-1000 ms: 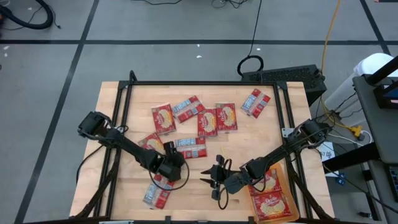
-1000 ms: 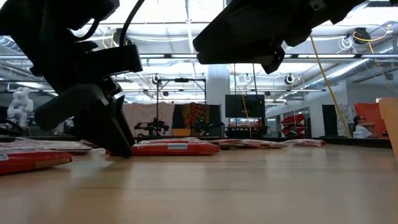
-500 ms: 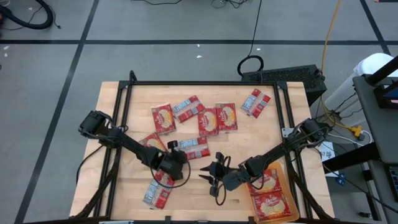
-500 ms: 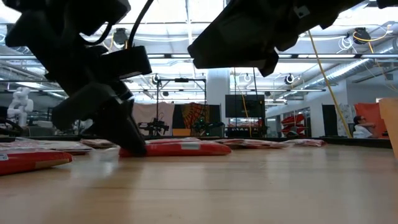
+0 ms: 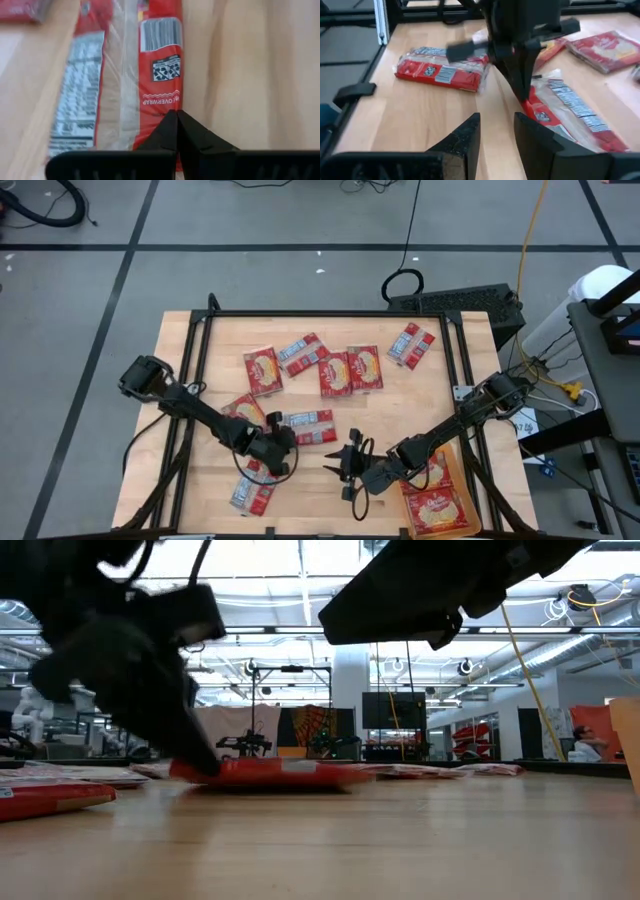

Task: Sort popcorn bags into baskets
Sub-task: Put the popcorn pack into the orange bin

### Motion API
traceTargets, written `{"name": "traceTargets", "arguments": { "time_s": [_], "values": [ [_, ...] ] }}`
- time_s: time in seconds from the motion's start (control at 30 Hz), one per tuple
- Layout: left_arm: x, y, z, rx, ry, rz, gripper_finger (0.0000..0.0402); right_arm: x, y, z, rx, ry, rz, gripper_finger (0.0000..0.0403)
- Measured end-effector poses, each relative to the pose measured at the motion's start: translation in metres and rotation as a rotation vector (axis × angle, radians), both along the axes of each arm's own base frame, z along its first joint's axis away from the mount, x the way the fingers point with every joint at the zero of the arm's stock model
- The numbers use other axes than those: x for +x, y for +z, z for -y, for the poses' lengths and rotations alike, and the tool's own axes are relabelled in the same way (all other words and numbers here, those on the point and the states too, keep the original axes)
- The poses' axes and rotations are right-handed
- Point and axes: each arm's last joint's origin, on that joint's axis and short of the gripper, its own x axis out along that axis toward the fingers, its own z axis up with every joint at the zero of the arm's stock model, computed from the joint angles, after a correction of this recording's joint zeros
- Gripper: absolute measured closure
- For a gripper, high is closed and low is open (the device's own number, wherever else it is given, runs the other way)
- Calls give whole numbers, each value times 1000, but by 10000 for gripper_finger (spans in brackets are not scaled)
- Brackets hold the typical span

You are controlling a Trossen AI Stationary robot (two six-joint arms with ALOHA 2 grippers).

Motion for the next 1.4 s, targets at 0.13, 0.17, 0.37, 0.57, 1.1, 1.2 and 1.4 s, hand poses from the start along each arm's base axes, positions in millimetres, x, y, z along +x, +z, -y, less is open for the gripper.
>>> {"name": "traceTargets", "arguments": {
  "time_s": [0.13, 0.17, 0.37, 0.57, 1.1, 1.2, 1.4],
  "values": [
    [-2, 13, -1, -31, -4, 29, 399, 0, 0, 2, -142, 17, -6, 291],
    [-2, 16, 0, -51, -6, 38, 399, 0, 1, 2, -184, 42, -11, 288],
    [-2, 27, 1, -133, -18, 71, 400, 2, 0, 5, -269, 75, -27, 239],
    [-1, 36, 3, -182, -30, 118, 400, 3, -2, 10, -286, 64, -57, 157],
    [4, 40, 0, -219, -39, 151, 398, 5, -16, 36, -269, 18, -229, 176],
    [6, 41, 0, -218, -50, 172, 399, 6, -17, 37, -263, 20, -234, 232],
    [9, 46, 3, -236, -95, 219, 392, 6, -19, 36, -228, 30, -240, 359]
  ]
}}
